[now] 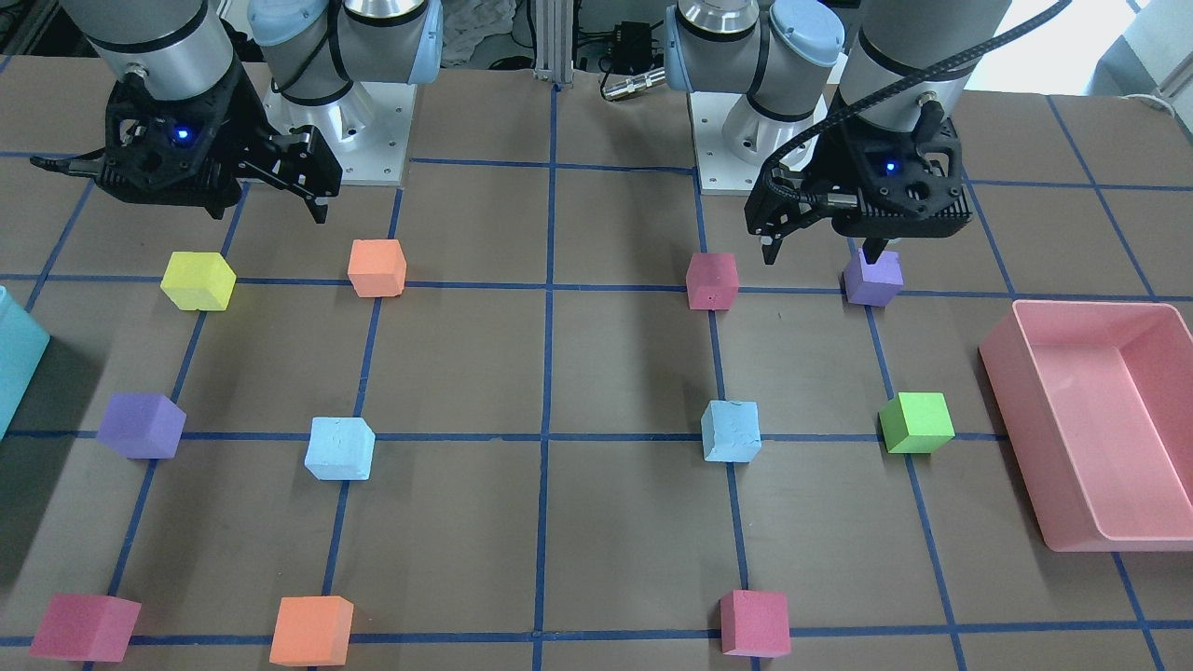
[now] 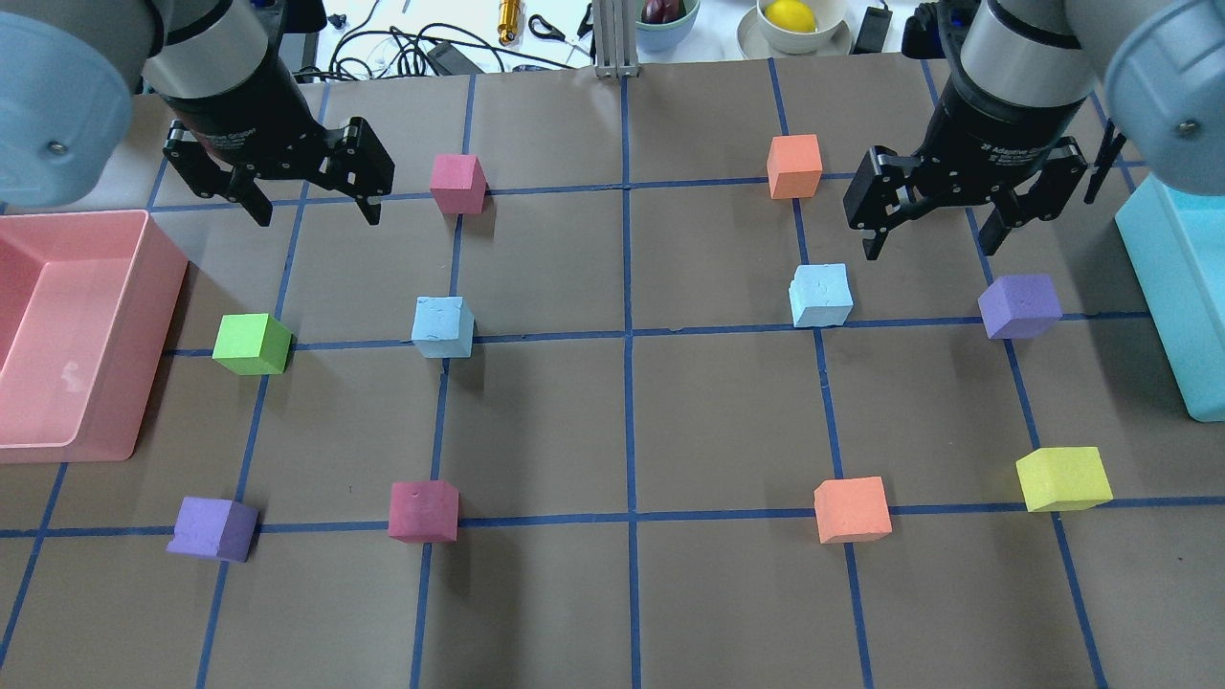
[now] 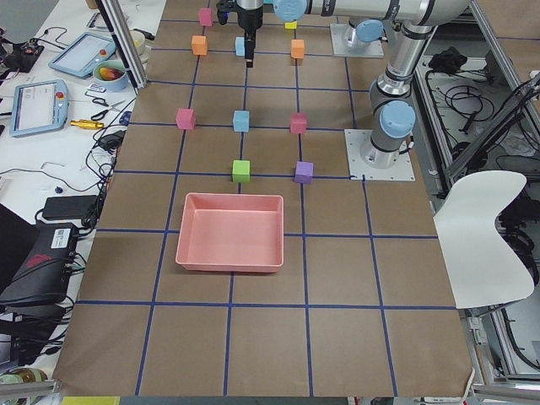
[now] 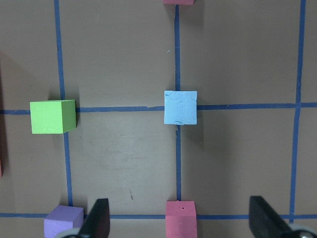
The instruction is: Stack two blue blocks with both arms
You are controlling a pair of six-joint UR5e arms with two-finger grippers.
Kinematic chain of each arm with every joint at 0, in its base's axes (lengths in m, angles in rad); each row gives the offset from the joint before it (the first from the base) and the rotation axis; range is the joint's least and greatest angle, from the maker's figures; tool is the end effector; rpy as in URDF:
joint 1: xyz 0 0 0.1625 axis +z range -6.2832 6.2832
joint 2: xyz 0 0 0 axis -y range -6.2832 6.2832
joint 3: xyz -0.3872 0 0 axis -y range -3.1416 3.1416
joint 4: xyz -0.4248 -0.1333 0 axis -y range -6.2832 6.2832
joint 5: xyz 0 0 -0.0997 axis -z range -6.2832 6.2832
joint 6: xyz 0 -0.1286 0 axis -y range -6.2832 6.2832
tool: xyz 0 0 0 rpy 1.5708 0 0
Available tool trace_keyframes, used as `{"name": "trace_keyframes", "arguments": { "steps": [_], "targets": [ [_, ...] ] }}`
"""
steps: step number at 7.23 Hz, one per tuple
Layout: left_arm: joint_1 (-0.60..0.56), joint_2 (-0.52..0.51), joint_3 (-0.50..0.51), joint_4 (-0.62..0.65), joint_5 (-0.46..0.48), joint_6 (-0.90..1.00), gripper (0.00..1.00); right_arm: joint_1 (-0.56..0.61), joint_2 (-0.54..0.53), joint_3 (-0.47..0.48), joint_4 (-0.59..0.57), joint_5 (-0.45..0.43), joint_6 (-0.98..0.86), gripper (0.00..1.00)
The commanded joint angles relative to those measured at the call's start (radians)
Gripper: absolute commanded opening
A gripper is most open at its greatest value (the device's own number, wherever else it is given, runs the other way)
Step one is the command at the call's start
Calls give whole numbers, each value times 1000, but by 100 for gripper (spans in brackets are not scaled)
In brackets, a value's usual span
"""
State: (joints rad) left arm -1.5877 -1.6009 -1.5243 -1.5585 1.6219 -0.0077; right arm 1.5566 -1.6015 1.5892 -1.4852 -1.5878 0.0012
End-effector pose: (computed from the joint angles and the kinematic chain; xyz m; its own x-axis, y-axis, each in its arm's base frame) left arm -0.1358 -0.5375 0.4310 -0.9987 0.0077 -0.0508 0.0092 0.9995 -0.0291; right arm 0.1240 -0.5047 0.4192 -0.9998 0.0141 0.0170 0.0154 0.9972 0.0732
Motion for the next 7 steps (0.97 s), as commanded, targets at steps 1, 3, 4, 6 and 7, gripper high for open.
{"name": "trace_keyframes", "arguments": {
  "steps": [1,3,4,6,7],
  "targets": [
    [8,1,9,-39,0,5,100,0,0,3,-3,3,-3,100],
    [14,4,13,-69,-11,54,100,0,0,2,-10,14,-1,100],
    [14,7,16,-69,-11,54,100,0,2,2,-10,8,-1,100],
    [15,7,19,-68,-11,55,100,0,3,3,-10,-1,-3,100],
    [17,4,20,-68,-10,57,100,0,5,3,-10,-3,-3,100]
  ]
}}
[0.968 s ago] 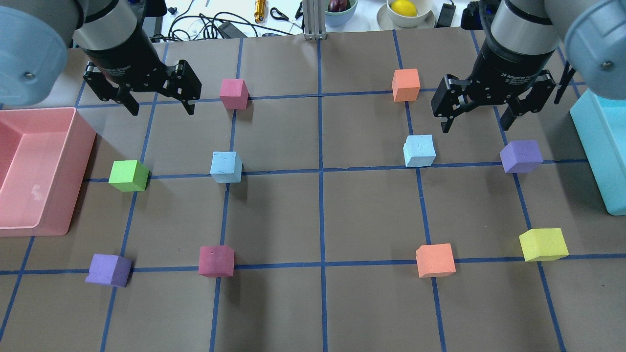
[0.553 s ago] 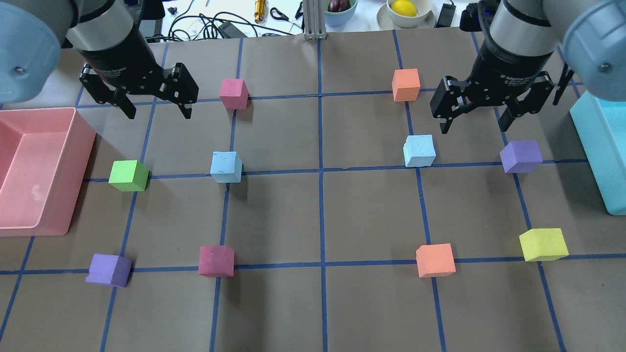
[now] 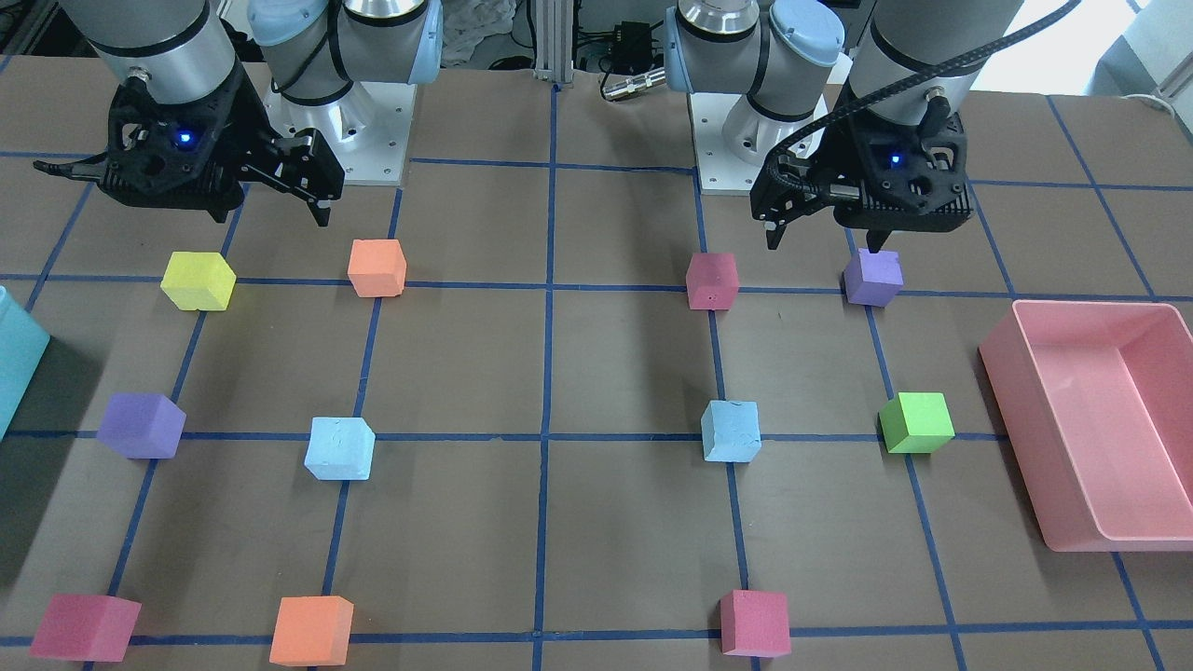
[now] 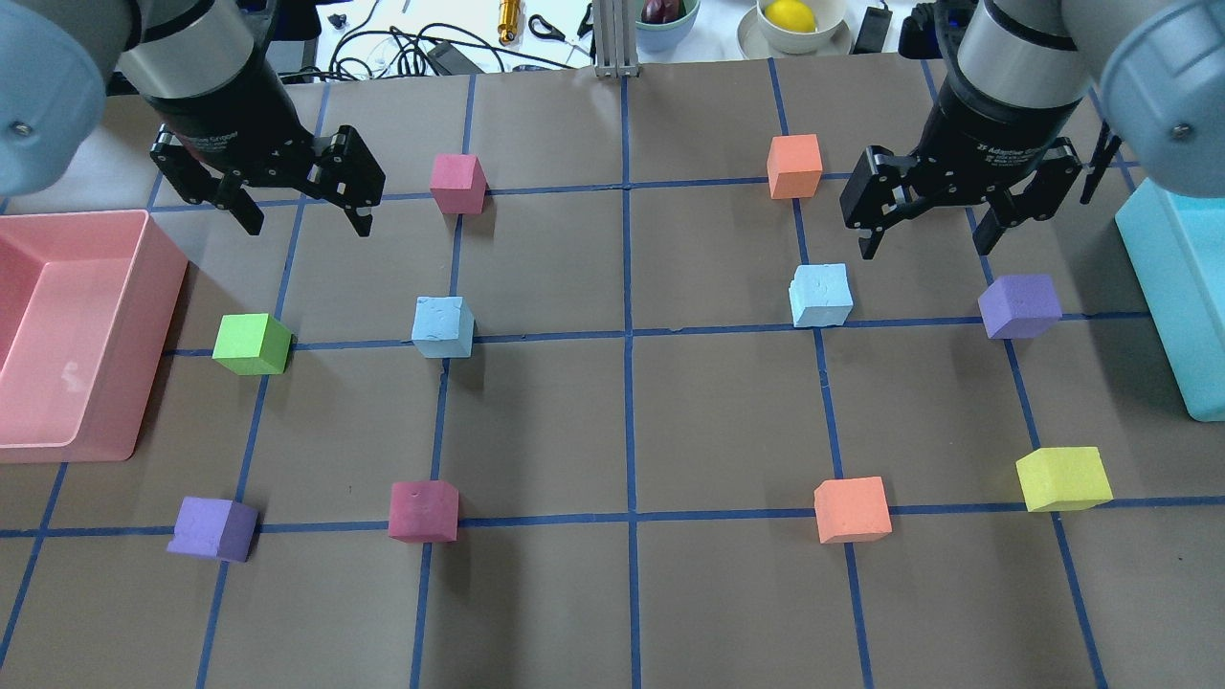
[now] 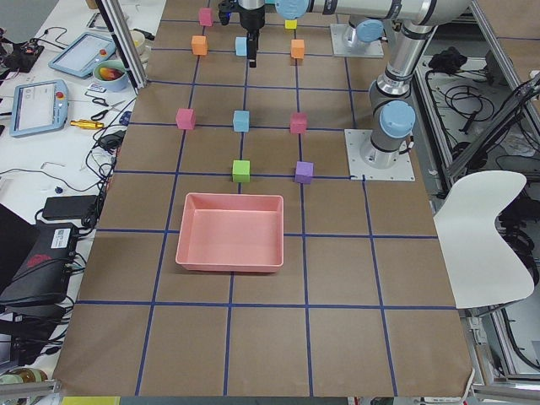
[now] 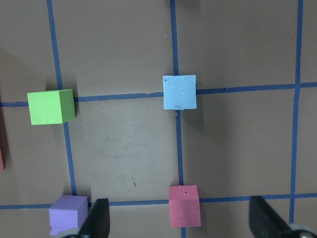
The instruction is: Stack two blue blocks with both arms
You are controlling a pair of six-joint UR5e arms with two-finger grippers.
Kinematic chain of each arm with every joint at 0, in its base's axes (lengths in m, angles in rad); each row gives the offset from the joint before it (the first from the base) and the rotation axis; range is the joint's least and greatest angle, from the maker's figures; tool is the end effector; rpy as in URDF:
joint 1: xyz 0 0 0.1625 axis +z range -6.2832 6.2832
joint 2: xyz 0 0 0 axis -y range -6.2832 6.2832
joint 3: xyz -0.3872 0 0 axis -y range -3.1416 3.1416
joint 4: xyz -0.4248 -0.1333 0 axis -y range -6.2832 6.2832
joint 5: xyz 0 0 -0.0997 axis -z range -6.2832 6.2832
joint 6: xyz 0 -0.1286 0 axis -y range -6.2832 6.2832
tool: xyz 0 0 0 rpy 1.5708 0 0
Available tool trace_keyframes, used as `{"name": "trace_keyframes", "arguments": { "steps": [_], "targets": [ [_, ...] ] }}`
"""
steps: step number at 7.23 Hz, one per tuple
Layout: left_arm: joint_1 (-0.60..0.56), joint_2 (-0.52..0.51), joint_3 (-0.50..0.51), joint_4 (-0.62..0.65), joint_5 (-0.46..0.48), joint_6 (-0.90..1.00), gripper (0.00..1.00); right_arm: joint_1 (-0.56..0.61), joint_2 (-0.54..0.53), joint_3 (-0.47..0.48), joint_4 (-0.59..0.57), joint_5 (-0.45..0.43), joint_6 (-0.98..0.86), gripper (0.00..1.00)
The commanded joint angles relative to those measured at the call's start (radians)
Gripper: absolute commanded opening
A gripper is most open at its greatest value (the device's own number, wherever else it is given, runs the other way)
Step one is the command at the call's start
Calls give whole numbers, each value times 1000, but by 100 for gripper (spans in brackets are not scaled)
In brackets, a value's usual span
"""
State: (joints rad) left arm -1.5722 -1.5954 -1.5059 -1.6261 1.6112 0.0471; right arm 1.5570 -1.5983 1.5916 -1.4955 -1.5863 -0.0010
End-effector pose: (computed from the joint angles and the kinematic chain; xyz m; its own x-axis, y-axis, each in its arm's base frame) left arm -0.1289 -0.5316 0.4367 -0.9980 0.0491 -0.0396 0.0484 0.9987 0.0169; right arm 0.1243 -0.5066 0.4173 -0.9998 0.0117 0.0154 0.0128 0.9976 0.0686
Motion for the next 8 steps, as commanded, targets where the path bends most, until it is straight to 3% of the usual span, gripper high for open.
{"name": "trace_keyframes", "arguments": {
  "steps": [1,4,6,8],
  "targets": [
    [1,-1,1,2,3,19,100,0,3,2,-2,2,4,100],
    [1,2,1,11,3,20,100,-8,143,2,-82,0,18,100],
    [1,2,1,11,3,22,100,-9,281,10,-315,0,-2,100],
    [1,2,1,12,0,20,100,-9,381,8,-406,8,5,100]
  ]
}}
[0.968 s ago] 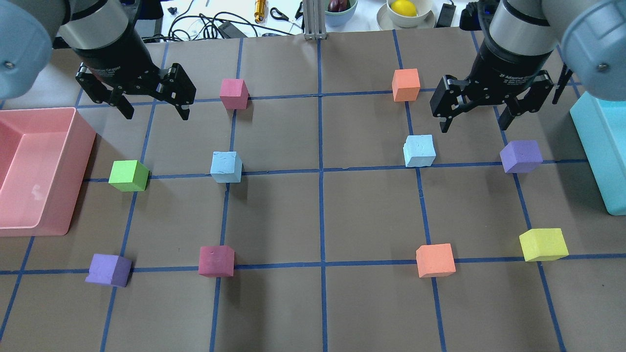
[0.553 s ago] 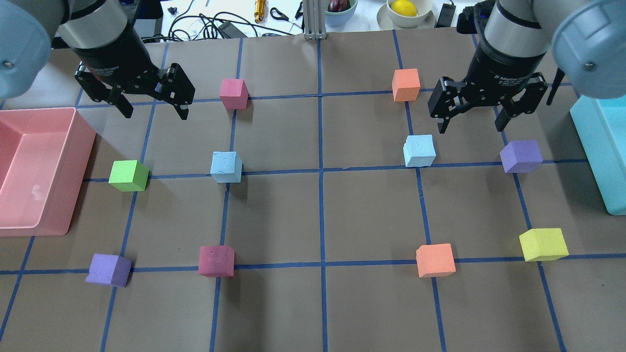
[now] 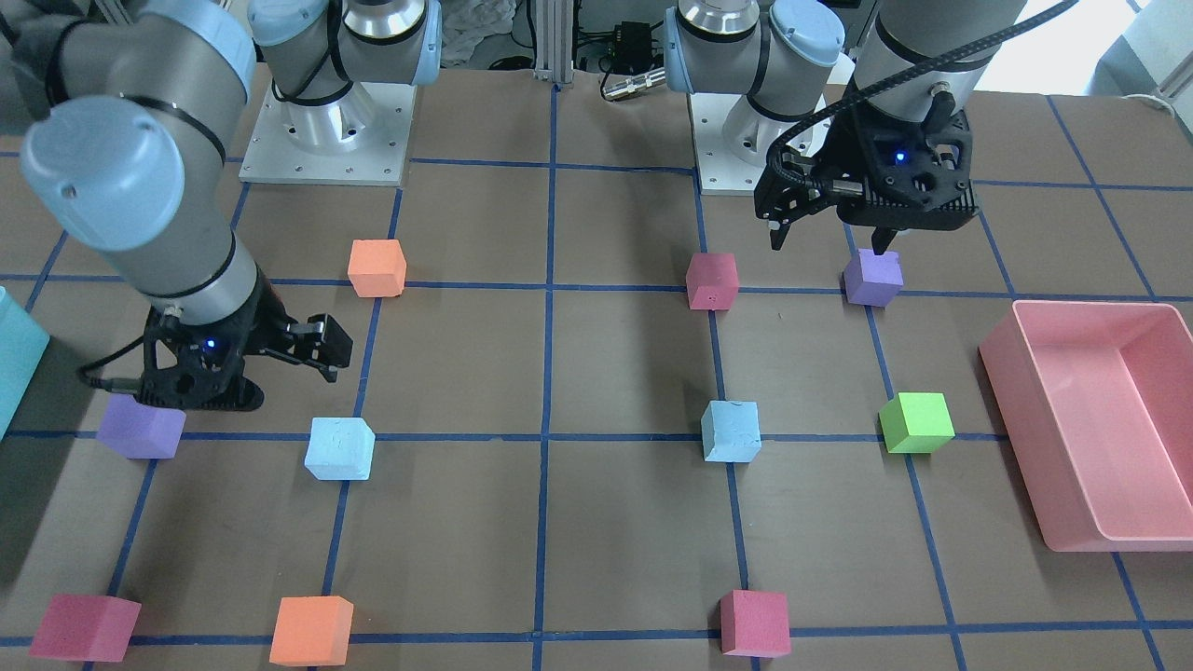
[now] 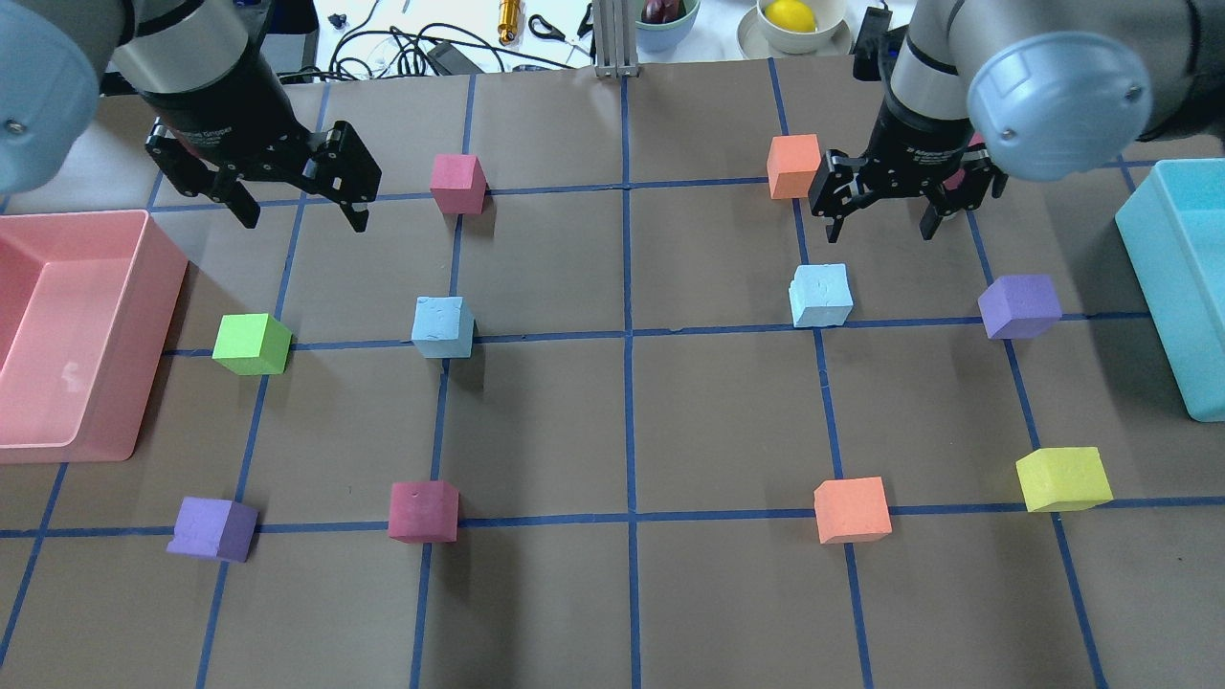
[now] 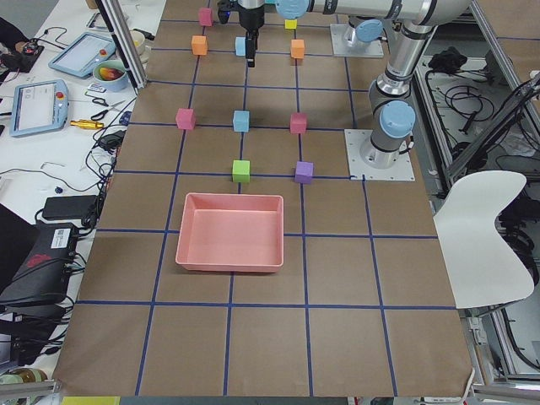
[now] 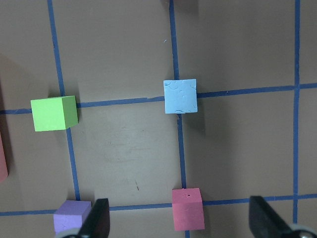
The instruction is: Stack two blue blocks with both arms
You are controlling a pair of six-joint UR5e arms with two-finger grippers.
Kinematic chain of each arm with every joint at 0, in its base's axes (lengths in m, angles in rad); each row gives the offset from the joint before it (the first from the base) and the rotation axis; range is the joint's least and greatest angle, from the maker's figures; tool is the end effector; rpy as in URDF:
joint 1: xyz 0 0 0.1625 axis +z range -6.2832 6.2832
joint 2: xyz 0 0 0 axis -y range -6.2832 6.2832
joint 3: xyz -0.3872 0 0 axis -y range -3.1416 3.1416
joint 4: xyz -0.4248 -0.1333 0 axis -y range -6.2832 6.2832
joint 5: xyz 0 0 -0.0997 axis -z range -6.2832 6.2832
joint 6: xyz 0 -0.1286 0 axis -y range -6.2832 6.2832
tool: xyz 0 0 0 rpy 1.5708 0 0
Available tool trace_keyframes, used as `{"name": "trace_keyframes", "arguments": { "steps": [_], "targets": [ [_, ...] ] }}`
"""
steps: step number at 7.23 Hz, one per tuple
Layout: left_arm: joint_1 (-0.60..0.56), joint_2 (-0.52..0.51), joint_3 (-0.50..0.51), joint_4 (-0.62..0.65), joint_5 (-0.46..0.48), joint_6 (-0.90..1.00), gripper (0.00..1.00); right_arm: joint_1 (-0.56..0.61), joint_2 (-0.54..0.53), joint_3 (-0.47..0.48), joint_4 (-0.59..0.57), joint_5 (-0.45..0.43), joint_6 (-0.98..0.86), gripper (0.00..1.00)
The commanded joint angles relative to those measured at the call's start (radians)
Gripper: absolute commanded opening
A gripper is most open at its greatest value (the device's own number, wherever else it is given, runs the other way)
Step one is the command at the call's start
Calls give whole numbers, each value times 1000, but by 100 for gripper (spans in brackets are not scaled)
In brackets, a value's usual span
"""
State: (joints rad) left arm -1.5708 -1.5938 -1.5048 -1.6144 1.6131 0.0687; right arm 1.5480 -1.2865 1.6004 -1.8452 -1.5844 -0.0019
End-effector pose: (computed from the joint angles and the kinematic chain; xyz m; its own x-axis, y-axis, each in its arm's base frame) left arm -0.1279 -0.5329 0.4393 -0.9967 0.0687 -0.0421 0.0686 0.9976 0.0035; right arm 0.1177 -0.6100 0.2706 -0.9997 0.0204 0.0135 0.0209 0.9990 0.0395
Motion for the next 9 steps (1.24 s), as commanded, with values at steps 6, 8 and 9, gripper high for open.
{"name": "trace_keyframes", "arguments": {
  "steps": [6,8,9],
  "targets": [
    [51,17,-3,-2,-61,49,100,0,213,88,-146,7,14,100],
    [49,20,-11,-4,-58,49,100,0,208,92,-154,9,2,7],
    [49,23,-14,-5,-59,46,100,0,208,84,-166,11,6,0]
  ]
}}
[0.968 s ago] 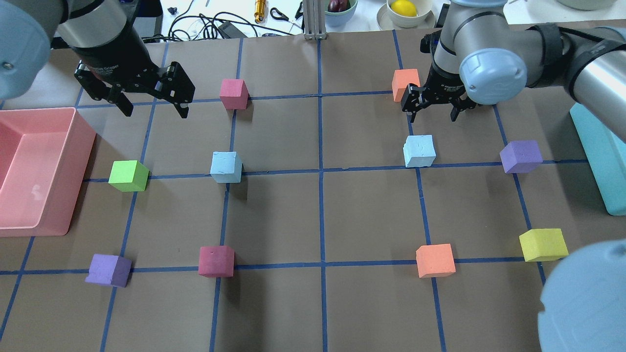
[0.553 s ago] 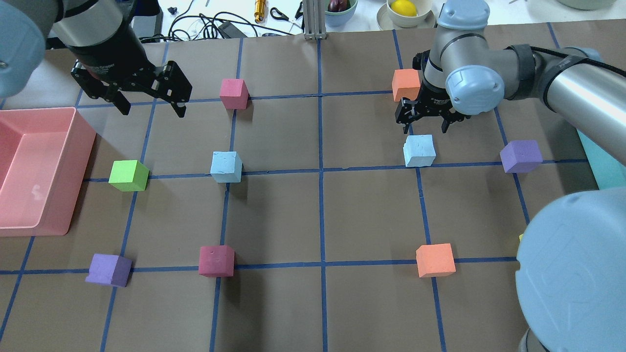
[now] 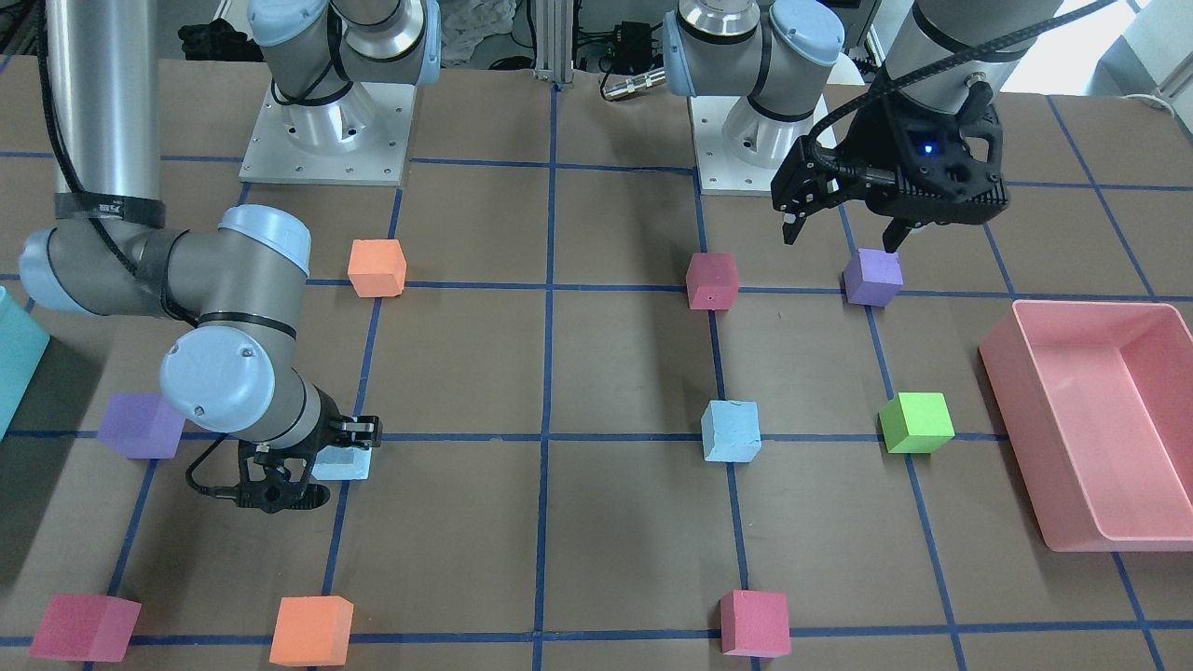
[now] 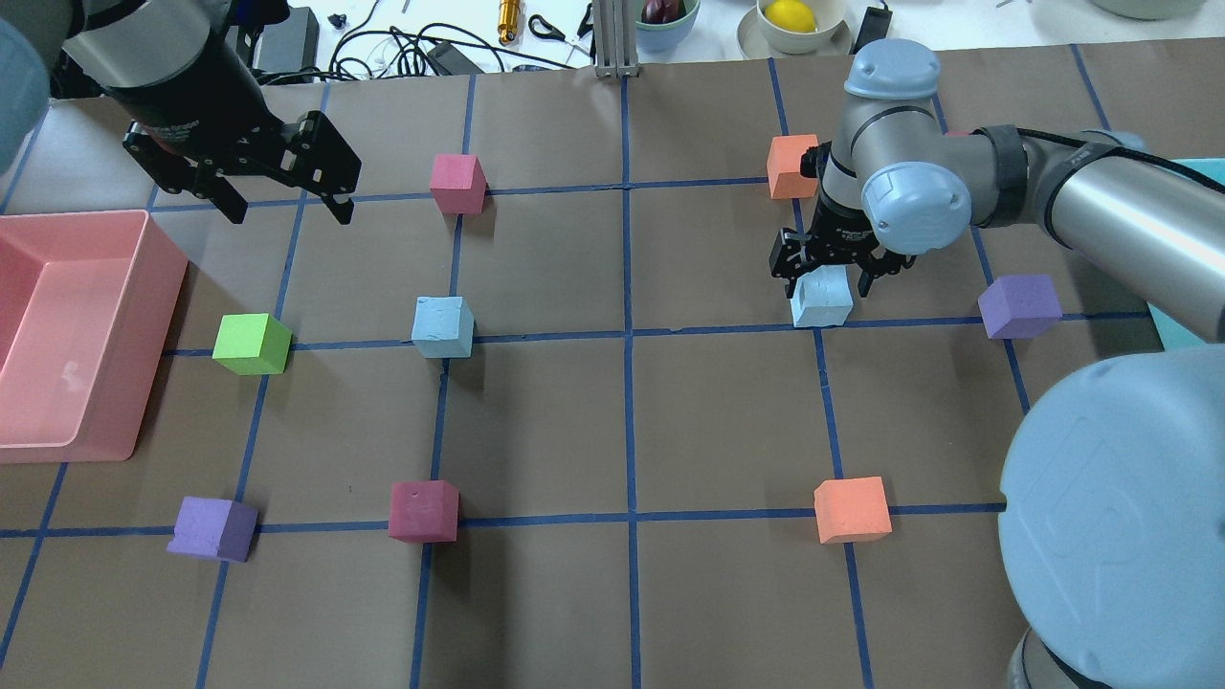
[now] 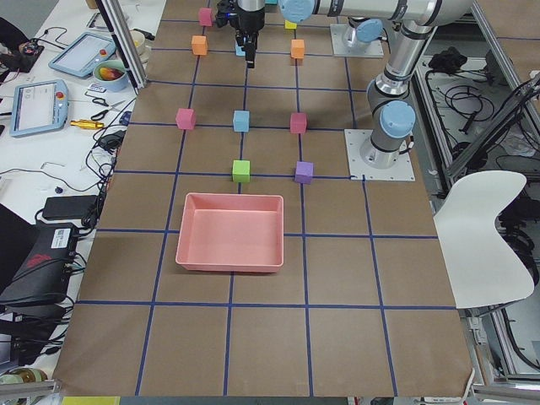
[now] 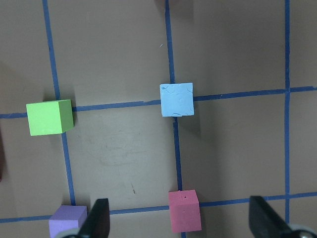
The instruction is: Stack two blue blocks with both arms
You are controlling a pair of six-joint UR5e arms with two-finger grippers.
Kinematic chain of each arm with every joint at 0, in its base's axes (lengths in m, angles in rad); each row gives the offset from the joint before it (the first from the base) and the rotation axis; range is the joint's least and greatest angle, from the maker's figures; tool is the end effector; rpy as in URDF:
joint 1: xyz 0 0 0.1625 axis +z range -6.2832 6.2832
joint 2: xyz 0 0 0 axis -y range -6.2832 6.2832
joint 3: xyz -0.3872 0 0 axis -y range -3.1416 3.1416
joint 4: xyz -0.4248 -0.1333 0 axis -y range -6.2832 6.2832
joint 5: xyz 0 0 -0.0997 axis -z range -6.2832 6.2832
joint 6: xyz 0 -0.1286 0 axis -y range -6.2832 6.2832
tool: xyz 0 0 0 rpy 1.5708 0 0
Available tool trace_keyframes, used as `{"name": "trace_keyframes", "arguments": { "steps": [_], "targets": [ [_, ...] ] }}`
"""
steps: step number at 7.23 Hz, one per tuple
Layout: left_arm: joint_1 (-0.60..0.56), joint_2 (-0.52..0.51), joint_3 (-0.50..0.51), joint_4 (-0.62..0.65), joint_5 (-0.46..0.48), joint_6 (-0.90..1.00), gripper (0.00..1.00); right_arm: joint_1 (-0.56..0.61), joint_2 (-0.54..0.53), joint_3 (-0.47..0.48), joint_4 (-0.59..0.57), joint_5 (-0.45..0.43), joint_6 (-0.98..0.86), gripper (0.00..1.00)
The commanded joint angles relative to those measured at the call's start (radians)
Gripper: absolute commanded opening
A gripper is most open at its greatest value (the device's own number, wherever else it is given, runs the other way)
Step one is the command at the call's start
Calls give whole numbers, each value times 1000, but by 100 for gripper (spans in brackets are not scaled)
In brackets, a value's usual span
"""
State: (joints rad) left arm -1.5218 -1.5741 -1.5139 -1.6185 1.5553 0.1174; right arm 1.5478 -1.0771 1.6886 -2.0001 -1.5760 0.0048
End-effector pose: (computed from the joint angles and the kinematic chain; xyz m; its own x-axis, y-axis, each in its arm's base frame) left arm -0.1094 -0.5319 0.4445 -0.9975 0.0684 0.0147 0.0683 0.9976 -0.0077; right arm 0.1187 -0.6089 0.1151 -0.9996 0.0268 0.0060 0.0274 0.9831 0.1812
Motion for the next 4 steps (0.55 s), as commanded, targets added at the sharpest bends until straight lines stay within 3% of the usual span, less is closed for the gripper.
{"name": "trace_keyframes", "arguments": {
  "steps": [1,4],
  "targets": [
    [0,5,-6,-1,0,-2,100,1,-9,-23,-17,7,9,0],
    [0,5,-6,0,-3,-7,100,151,-37,-107,3,70,230,0]
  ]
}}
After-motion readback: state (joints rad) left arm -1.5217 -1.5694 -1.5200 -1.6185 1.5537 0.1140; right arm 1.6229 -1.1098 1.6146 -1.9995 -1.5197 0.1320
